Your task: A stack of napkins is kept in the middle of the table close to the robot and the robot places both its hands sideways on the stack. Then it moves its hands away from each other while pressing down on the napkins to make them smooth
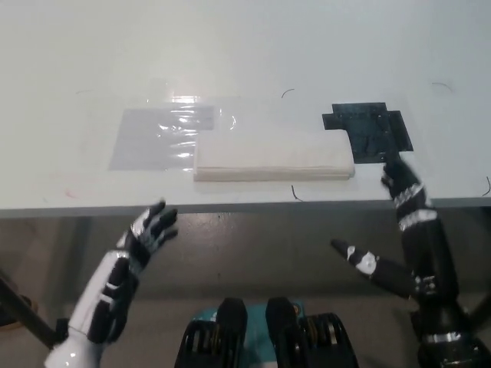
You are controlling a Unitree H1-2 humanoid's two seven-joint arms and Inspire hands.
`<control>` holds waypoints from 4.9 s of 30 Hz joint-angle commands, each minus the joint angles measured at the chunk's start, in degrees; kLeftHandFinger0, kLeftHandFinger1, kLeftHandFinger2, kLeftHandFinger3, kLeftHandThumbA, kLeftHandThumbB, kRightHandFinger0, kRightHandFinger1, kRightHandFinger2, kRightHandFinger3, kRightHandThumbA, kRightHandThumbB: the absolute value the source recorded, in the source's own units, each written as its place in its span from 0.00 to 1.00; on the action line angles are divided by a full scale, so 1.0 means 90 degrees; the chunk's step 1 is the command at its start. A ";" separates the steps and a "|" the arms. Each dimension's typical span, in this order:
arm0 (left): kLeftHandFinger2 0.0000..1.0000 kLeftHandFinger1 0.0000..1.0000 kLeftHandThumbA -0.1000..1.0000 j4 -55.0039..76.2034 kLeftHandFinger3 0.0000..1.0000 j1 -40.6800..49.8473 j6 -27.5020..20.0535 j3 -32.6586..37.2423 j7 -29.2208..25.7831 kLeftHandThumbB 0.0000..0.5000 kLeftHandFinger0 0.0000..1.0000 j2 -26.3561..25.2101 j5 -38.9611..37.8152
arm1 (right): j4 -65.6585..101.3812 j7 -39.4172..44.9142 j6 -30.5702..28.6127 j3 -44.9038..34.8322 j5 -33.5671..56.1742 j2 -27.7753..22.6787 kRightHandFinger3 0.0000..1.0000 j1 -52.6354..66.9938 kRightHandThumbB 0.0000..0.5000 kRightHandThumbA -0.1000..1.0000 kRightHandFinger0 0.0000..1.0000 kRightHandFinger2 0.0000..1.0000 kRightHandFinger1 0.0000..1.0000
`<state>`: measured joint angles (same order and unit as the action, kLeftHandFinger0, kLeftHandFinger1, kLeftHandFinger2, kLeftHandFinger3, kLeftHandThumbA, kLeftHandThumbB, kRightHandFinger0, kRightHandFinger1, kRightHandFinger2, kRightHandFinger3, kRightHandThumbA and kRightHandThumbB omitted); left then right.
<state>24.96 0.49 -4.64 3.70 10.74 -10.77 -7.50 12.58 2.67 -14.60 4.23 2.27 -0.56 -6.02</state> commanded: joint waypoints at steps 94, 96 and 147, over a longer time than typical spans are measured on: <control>1.00 1.00 1.00 -1.0669 1.00 -0.6444 -0.1418 -0.0524 -0.1522 0.47 1.00 0.1613 0.0541 | -1.0369 0.0466 -0.1055 -0.2615 0.1879 0.1039 1.00 -0.6001 0.52 1.00 1.00 1.00 1.00; 1.00 1.00 1.00 -1.0652 1.00 -0.6368 -0.1325 -0.0530 -0.1541 0.48 1.00 0.1553 0.0545 | -1.0369 0.0436 -0.1158 -0.2569 0.1847 0.0993 1.00 -0.5924 0.53 1.00 1.00 1.00 1.00; 1.00 1.00 1.00 -0.7720 1.00 -0.4656 -0.0084 -0.1511 -0.0240 0.41 1.00 0.0356 -0.0475 | -0.5541 0.1380 -0.0464 -0.2806 0.2614 0.0987 1.00 -0.3812 0.38 1.00 1.00 1.00 1.00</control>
<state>-51.70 -42.20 -11.63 -10.90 7.31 -7.27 -11.01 -60.20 13.35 -25.37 -26.20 25.01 4.89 -46.49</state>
